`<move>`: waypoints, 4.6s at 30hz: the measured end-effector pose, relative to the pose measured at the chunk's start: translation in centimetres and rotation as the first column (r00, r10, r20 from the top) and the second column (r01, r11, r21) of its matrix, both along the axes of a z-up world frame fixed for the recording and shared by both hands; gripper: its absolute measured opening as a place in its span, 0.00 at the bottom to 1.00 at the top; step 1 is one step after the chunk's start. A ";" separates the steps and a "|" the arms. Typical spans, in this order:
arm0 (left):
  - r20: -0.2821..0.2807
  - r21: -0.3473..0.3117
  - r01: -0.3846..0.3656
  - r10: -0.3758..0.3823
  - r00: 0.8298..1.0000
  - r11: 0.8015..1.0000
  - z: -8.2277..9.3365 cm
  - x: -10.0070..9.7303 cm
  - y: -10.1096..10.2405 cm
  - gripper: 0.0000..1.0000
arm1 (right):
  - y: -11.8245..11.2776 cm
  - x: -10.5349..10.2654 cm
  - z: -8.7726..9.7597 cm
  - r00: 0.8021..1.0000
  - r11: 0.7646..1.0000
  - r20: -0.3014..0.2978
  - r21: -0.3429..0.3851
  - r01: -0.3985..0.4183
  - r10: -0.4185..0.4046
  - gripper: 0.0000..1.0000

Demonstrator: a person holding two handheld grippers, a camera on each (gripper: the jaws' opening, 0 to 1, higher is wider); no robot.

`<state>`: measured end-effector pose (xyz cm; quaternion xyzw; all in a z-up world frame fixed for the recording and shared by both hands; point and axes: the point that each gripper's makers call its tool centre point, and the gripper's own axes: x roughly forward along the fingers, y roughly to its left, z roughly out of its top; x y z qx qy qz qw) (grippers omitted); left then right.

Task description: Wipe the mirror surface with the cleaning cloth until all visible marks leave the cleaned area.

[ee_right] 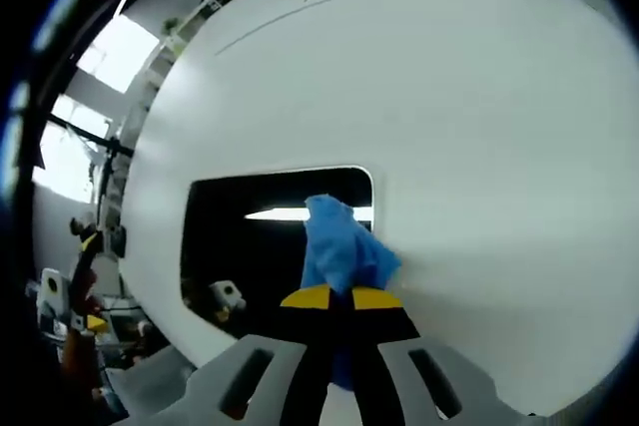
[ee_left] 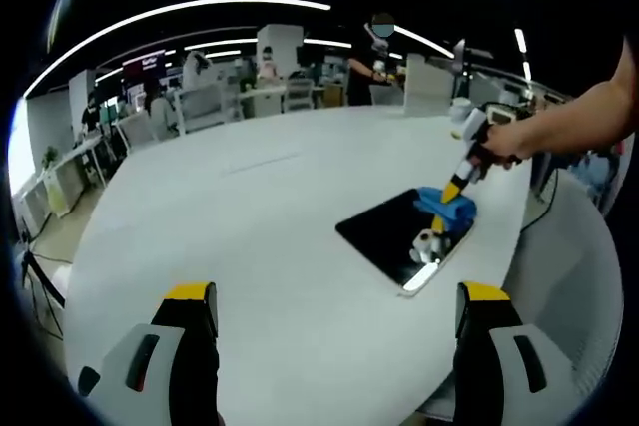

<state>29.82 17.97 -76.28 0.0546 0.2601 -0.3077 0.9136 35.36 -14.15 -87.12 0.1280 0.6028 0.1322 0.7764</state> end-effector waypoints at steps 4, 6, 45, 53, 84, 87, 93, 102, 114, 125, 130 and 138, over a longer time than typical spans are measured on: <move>0.004 -0.012 0.001 -0.001 1.000 1.000 0.1 0.1 -0.1 0.99 | 0.0 0.2 -0.1 1.000 1.000 -0.001 -0.002 -0.010 0.010 0.00; 0.004 -0.013 0.005 -0.005 1.000 1.000 0.2 0.2 0.0 0.99 | 0.0 0.1 0.0 1.000 1.000 -0.004 -0.004 -0.013 0.013 0.00; 0.005 -0.025 0.003 -0.003 1.000 1.000 0.1 0.3 1.1 0.99 | -1.3 -0.5 0.0 1.000 0.997 -0.024 -0.080 -0.005 0.003 0.00; 0.011 -0.031 0.006 -0.006 1.000 1.000 0.5 0.5 1.1 0.99 | -1.3 -0.4 -0.1 1.000 0.996 -0.014 -0.091 -0.006 0.004 0.00; 0.015 -0.020 0.033 -0.032 0.999 0.999 0.9 0.6 2.2 0.99 | -0.9 -3.1 0.1 0.999 0.997 -0.011 -0.069 0.035 -0.036 0.00; 0.015 -0.019 0.032 -0.032 0.999 0.999 0.9 0.5 2.4 0.99 | -0.9 -3.3 0.2 0.999 0.997 -0.012 -0.069 0.038 -0.039 0.00; 0.012 -0.020 0.035 -0.035 0.999 0.999 0.7 0.4 2.6 0.99 | -1.0 -3.4 -0.1 0.999 0.997 -0.013 -0.068 0.041 -0.042 0.00; 0.012 -0.028 0.027 -0.027 1.000 0.999 0.7 0.4 2.7 0.99 | -0.9 -4.1 -0.1 0.999 0.997 -0.022 -0.060 0.041 -0.042 0.00; 0.011 -0.032 0.013 -0.012 1.000 0.999 0.6 0.3 3.0 0.99 | -1.0 -4.0 -0.2 0.998 0.997 -0.025 -0.051 0.050 -0.052 0.00; 0.019 -0.041 0.008 -0.007 1.000 0.999 0.9 0.2 2.8 0.99 | -0.9 -4.1 0.0 0.999 0.997 -0.006 -0.054 0.052 -0.052 0.00; 0.008 -0.030 0.018 -0.018 1.000 0.999 0.9 -0.2 2.7 0.99 | -1.0 -4.1 0.0 0.998 0.997 -0.003 -0.035 0.066 -0.066 0.00; 0.003 -0.022 0.016 -0.015 1.000 1.000 0.8 -0.1 2.8 0.99 | -1.0 -4.1 0.0 0.996 0.996 0.009 -0.031 0.085 -0.085 0.00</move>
